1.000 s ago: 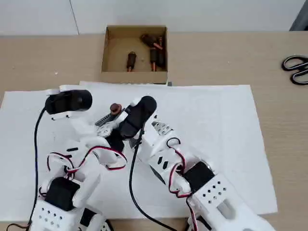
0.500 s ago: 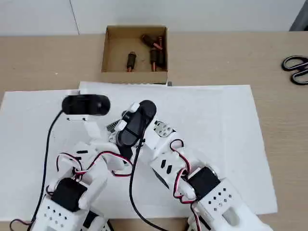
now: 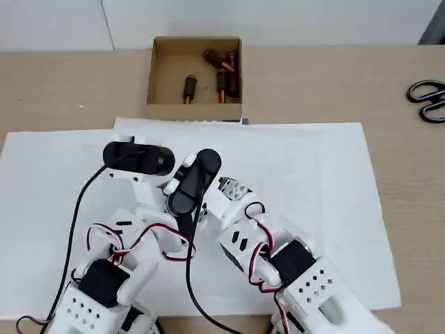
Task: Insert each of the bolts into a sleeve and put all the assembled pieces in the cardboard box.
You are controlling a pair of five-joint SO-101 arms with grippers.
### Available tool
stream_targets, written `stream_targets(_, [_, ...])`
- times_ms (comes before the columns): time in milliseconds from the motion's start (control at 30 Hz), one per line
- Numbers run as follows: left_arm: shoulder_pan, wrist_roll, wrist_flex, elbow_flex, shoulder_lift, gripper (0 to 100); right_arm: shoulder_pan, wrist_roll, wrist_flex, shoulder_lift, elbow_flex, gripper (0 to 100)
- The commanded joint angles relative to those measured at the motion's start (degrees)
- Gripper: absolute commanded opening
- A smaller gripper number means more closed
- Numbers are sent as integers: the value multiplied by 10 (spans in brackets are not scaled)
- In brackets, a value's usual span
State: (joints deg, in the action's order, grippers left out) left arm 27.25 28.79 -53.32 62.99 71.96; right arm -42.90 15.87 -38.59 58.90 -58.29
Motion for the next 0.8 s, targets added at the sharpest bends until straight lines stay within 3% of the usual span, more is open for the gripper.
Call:
stream_targets(0, [-3,-8,-7,17,-6,169,-6,11,6,21,17,2])
stream_targets(133, [-17,-25,-28,16,-7,299,-6,11,2,16,16,2])
stream_targets(767, [-50,-26,-163,-192,-3,288,-5,9,7,19,-20,2])
